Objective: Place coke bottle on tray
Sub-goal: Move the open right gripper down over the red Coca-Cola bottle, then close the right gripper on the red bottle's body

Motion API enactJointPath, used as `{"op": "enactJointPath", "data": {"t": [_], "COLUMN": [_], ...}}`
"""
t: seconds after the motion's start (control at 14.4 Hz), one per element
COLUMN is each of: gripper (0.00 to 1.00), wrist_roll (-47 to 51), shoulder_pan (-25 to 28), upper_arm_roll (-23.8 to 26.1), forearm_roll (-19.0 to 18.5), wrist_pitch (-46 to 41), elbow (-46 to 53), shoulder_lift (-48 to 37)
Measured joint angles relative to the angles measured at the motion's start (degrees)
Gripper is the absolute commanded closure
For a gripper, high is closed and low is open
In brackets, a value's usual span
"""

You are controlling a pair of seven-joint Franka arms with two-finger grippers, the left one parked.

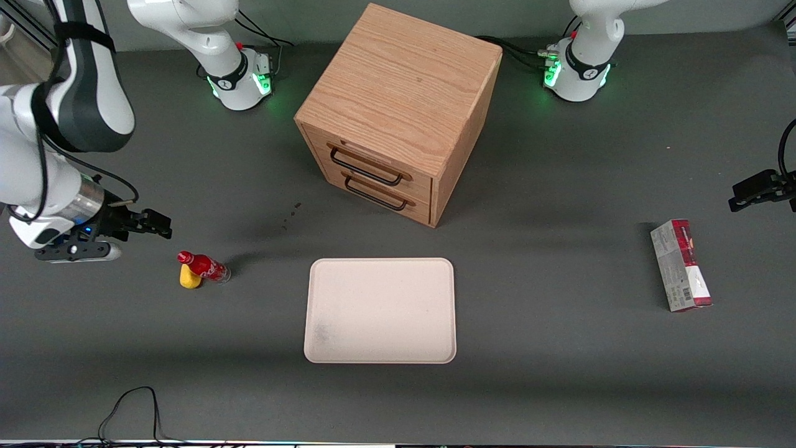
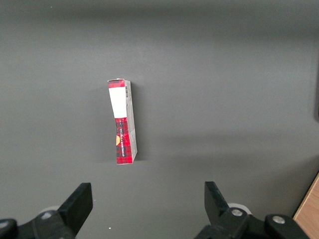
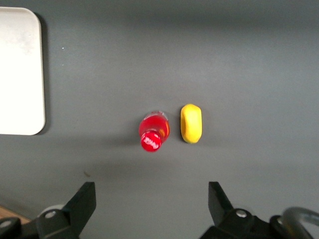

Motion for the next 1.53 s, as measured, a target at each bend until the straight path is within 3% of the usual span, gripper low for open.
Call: {"op": "enactJointPath", "data": {"t": [0.62,1.53], "gripper": [0.0,0.0], "wrist_roll": [0.0,0.01], "shoulder_pan": [0.06,1.76], "upper_arm_roll": [0.0,-0.02], "forearm_roll": [0.97,1.0], "wrist_pitch": [12.14,17.07], "elbow": [-5.42,-5.96], "shoulder_lift": [5.94,9.67]}}
